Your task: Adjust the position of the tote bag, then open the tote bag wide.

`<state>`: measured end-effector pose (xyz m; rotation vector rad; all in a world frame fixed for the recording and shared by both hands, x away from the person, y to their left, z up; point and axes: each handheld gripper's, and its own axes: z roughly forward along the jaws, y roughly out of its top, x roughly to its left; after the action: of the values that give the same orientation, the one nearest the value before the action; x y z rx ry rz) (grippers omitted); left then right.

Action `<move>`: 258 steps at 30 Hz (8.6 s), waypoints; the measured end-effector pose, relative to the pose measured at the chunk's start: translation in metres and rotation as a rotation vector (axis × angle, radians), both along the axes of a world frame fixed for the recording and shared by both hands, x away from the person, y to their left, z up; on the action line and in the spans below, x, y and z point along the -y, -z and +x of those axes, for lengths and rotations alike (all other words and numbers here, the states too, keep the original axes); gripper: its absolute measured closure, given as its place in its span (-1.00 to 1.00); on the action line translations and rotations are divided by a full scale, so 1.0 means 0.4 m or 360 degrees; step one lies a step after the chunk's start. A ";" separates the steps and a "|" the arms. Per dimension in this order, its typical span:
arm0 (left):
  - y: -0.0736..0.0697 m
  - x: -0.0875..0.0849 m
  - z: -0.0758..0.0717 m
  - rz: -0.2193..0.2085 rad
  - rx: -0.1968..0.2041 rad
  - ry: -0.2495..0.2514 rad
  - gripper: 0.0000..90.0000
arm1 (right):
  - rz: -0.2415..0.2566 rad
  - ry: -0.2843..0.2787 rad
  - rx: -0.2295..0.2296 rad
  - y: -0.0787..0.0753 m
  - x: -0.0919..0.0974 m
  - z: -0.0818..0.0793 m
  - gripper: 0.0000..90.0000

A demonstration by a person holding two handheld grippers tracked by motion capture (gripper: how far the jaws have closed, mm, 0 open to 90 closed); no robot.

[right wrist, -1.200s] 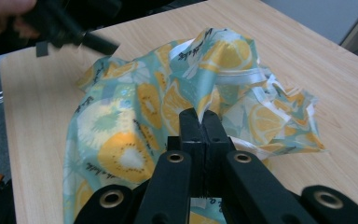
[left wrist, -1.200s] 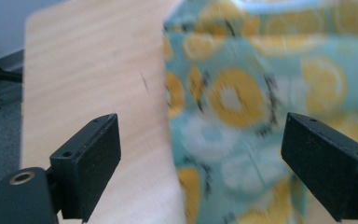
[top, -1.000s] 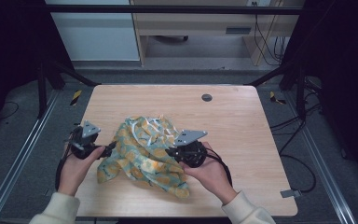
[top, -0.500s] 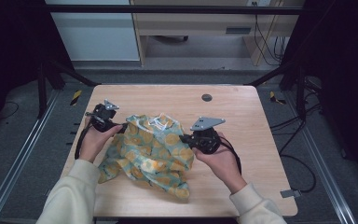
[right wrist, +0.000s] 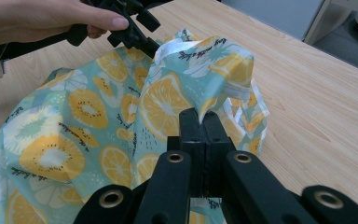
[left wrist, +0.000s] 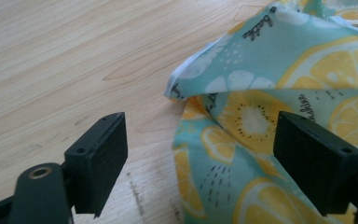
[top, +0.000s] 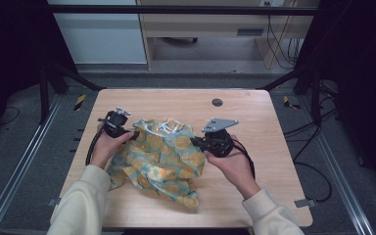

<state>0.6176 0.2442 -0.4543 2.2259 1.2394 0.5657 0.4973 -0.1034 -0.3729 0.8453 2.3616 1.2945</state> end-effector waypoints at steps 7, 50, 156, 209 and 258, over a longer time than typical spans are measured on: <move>0.026 0.013 -0.006 0.0064 -0.0048 -0.0008 -0.53 | 0.0017 0.0022 0.0005 -0.002 0.018 0.006 1.00; -0.031 -0.055 -0.122 -0.0071 0.0214 -0.0025 1.00 | -0.0063 0.0186 0.0075 -0.011 0.100 0.023 1.00; -0.052 -0.127 -0.609 -0.0495 0.0711 0.0303 1.00 | 0.0081 0.0023 0.0307 0.129 0.233 -0.248 1.00; 0.054 -0.012 -0.521 0.0338 0.0357 0.0534 1.00 | -0.0403 -0.0188 0.0001 0.275 0.175 -0.199 0.90; -0.159 0.017 -0.477 -0.0268 0.0432 0.0471 -0.55 | -0.0062 -0.0006 -0.0031 0.086 0.110 -0.151 -0.07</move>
<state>0.4268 0.2372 -0.3905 2.0594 0.7749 0.5975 0.4368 -0.1475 -0.4071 0.8461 2.3968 1.2429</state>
